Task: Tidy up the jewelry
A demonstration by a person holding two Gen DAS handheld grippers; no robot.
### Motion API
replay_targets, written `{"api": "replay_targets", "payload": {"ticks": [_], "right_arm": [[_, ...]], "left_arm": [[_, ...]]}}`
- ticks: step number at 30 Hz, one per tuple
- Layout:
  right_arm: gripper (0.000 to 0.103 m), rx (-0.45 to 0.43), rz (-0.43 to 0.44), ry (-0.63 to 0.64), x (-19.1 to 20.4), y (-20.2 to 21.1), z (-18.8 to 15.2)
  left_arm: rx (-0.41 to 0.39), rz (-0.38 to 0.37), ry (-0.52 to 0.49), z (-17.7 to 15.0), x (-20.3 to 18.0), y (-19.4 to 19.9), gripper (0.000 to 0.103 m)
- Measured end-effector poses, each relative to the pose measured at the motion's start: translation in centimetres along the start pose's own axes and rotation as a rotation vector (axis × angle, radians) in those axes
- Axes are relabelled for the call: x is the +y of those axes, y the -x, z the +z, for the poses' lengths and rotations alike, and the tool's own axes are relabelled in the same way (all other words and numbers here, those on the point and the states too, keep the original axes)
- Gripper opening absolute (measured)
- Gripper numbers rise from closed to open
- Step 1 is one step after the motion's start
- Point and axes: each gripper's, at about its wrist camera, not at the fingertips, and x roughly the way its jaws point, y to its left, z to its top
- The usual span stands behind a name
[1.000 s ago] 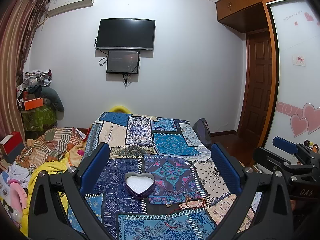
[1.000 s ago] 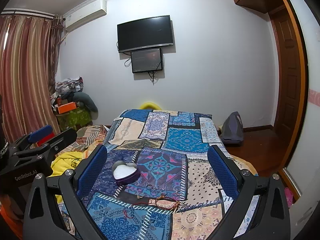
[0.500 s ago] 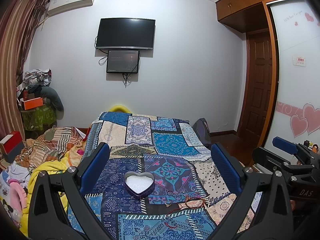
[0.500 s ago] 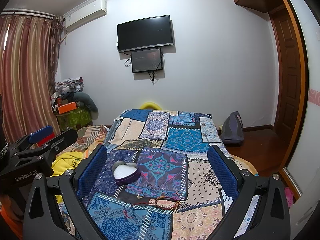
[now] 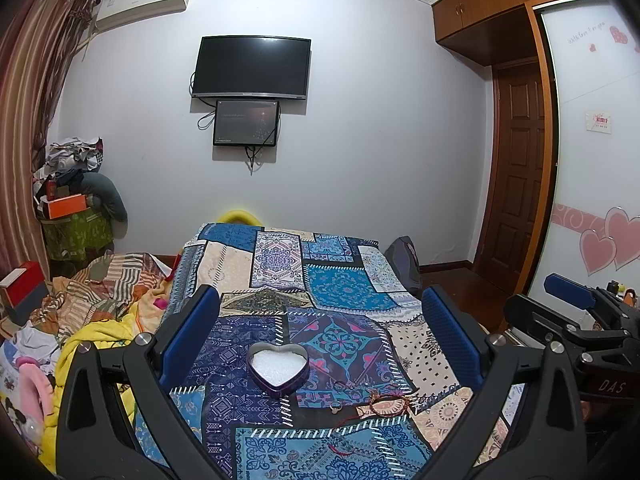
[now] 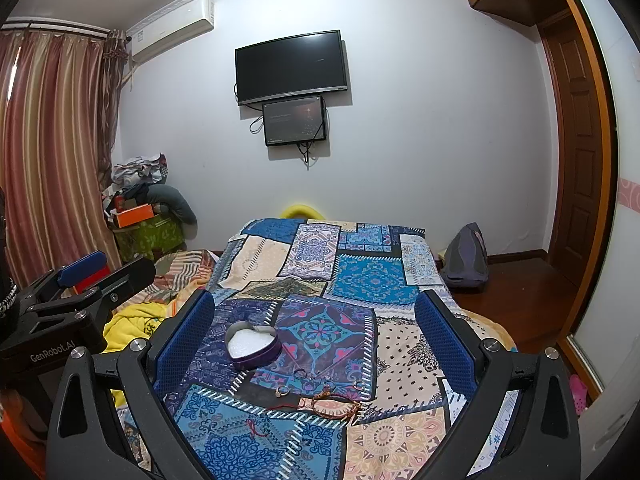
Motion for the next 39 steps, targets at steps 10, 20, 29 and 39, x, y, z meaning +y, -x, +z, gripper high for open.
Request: {"api": "replay_targets", "payload": {"ticks": [10,20,29,39], "right_arm": [[0.1,0.0,0.0,-0.001,0.3,0.2,0.1],[0.1,0.009,0.002,0.002,0.5,-0.1,-0.3],[0.1,0.053,-0.003,0.006,-0.1,-1.8,-1.0],[0.1,0.186,-0.043,0.0,-1.9,-5.3,-3.6]], "left_arm": [[0.001,0.0,0.0,0.1,0.1,0.1,0.102],[0.012,0.005,0.002,-0.1,0.4,-0.1,0.102],[0.045,0.017,0.003,-0.4,0.6,-1.5,0.102],[0.164,0.027,0.022,-2.3,1.4,-5.5,0.102]]}}
